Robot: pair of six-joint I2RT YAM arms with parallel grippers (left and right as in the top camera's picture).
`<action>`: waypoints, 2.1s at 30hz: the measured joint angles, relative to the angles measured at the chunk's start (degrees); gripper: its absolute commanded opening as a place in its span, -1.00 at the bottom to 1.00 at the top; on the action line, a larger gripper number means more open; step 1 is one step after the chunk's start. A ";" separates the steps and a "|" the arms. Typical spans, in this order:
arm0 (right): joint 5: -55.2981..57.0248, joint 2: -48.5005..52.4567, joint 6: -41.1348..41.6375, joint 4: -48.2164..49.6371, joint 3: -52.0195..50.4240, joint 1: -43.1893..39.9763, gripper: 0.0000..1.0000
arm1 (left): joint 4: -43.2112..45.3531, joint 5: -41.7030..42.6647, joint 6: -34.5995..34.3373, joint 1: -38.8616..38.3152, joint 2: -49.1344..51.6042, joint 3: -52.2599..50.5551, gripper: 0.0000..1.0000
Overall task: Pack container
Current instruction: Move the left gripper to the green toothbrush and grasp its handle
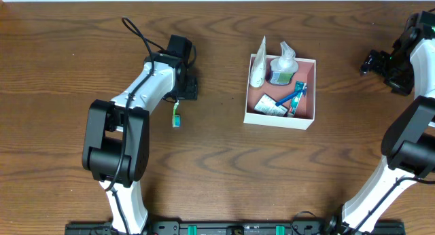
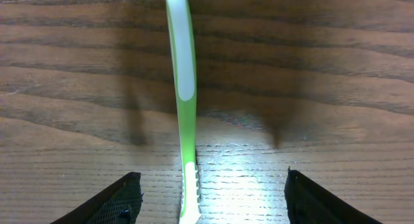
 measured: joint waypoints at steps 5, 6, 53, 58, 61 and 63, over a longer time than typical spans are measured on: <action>0.00 0.00 0.00 0.00 0.00 0.00 0.99 | 0.07 0.24 0.02 0.02 0.00 0.00 0.43; 0.00 0.00 0.00 0.00 0.00 0.00 0.98 | 0.07 0.26 0.02 0.04 0.02 0.00 0.42; 0.00 0.00 0.00 0.00 0.00 0.00 0.98 | 0.94 0.61 -0.17 1.62 2.54 0.00 0.01; 0.00 0.00 0.00 0.00 0.00 0.00 0.98 | 0.94 0.63 -0.26 1.62 2.54 0.00 -0.42; 0.00 0.00 0.00 0.00 0.00 0.00 0.98 | 0.92 0.68 0.04 1.62 2.54 0.00 -0.59; 0.00 0.00 0.00 0.00 0.00 0.00 0.99 | 0.94 0.66 -0.07 1.62 2.54 0.00 -0.73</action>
